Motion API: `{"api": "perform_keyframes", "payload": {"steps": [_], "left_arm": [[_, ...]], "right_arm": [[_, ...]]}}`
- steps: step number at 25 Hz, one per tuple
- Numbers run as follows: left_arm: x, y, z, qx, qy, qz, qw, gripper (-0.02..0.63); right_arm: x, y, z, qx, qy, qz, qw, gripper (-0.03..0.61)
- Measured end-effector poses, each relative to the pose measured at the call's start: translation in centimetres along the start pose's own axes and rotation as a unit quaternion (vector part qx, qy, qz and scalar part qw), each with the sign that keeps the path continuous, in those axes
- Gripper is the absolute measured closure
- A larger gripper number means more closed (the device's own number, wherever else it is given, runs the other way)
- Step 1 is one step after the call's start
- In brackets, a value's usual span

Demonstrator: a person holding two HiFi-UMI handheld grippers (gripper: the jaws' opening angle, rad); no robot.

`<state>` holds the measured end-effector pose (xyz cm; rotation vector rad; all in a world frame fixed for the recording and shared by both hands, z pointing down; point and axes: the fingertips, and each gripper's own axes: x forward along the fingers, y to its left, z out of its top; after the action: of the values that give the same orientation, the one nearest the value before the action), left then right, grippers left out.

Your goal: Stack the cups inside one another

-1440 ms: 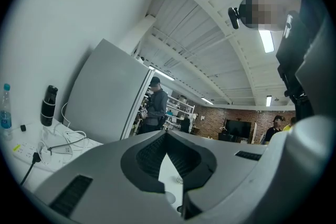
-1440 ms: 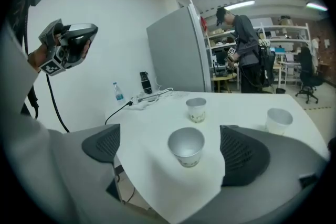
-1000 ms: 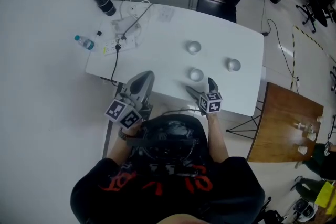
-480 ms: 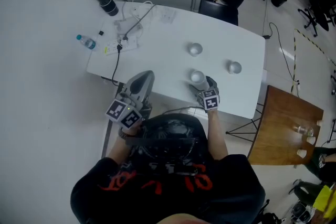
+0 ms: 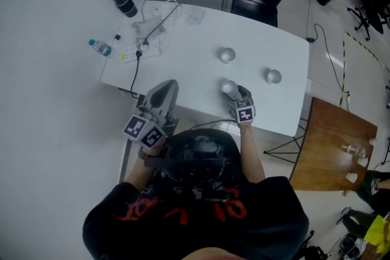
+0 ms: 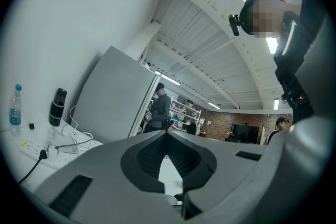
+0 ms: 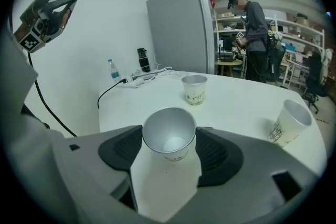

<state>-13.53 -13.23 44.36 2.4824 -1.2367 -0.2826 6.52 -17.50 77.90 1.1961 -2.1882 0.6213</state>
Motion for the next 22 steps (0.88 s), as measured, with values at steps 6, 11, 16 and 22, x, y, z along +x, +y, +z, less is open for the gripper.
{"api": "perform_keyframes", "payload": {"steps": [6,11,16,22], "left_arm": [[-0.1,-0.2,-0.3,0.027,0.012,0.009,0.9995,0.614],[0.0,-0.4,-0.4,0.028,0.013,0.005,0.9995,0.614],[0.2,-0.7,-0.7,0.026,0.016,-0.001,0.9995,0.614],[0.2,-1.0,-0.9,0.023,0.015,-0.007,0.9996,0.614]], "right_arm": [[-0.6,-0.1,0.4,0.008,-0.01,0.006,1.0,0.256],[-1.8,-0.2,0.9,0.008,-0.021,-0.001,1.0,0.258],[-3.0,-1.1,1.6,-0.002,-0.039,-0.026,0.999,0.258],[-5.2,-2.0,2.7,-0.017,-0.067,-0.066,0.995,0.256]]}}
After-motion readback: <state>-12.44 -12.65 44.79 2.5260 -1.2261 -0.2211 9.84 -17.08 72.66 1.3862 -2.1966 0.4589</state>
